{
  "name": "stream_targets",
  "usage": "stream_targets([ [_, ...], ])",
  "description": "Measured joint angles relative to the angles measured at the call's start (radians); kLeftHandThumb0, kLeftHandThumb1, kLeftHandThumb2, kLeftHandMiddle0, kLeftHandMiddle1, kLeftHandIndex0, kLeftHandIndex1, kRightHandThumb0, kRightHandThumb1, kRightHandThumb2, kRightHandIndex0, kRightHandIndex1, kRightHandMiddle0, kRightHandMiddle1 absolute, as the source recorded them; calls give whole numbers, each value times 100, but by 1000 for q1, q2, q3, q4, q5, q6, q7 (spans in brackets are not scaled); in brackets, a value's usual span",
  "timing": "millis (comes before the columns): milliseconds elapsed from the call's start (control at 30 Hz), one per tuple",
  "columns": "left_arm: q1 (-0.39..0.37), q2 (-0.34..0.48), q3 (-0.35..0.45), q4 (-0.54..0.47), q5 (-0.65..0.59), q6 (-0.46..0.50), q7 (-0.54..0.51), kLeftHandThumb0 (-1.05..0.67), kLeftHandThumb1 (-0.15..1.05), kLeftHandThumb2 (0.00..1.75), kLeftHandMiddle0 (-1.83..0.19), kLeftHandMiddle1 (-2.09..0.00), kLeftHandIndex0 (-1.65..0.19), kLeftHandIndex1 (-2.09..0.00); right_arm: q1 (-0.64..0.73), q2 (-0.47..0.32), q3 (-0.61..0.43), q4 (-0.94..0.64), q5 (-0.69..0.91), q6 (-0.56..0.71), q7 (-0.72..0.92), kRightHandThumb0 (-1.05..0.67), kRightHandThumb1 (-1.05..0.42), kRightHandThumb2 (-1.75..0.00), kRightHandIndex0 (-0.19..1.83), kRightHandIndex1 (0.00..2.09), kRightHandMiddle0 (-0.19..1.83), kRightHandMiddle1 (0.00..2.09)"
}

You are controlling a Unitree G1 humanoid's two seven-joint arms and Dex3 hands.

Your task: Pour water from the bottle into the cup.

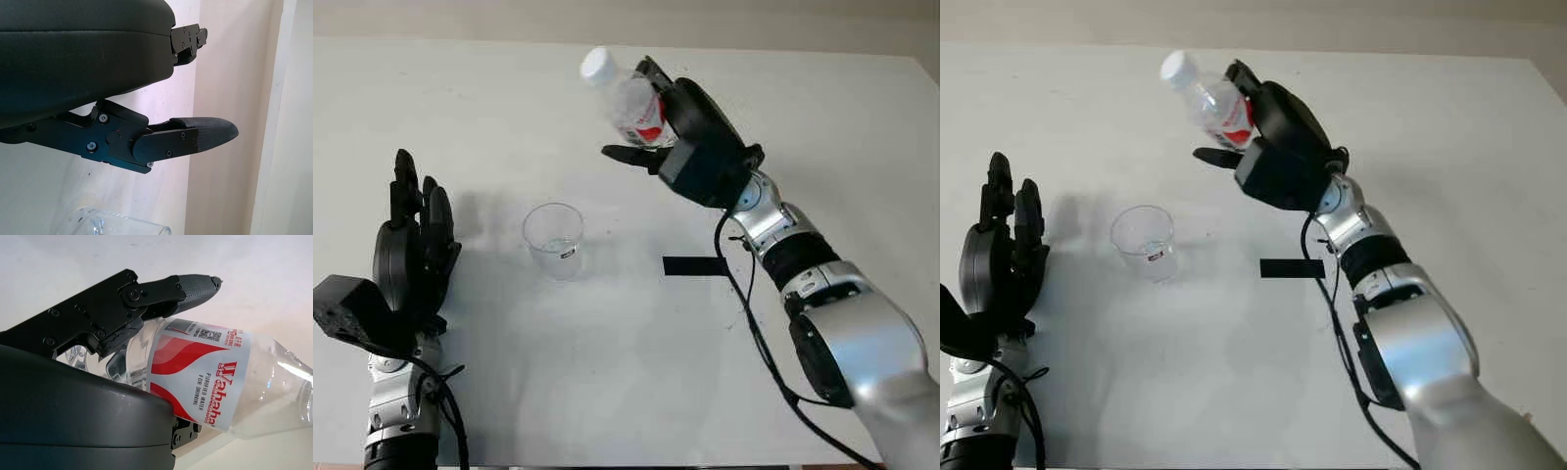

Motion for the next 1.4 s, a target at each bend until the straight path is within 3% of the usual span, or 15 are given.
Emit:
stream_targets([
  [333, -1, 0, 0, 1, 0, -7, -2, -68, 105, 52, 12, -5, 14, -5, -52, -26, 164, 18, -210, -43, -271, -41, -105, -30, 94, 209, 69, 209],
  [933, -2, 0, -3, 7, 0, -15, -4, -67, 105, 52, 13, -5, 14, -5, -101, -83, 369, 74, -440, -56, -646, -44, -105, -30, 104, 209, 76, 209],
  [1400, -2, -4, -4, 6, 0, -16, 4, -67, 105, 52, 12, -6, 13, -6, -132, -95, 445, 92, -497, -65, -745, -45, -105, -28, 109, 209, 81, 209],
])
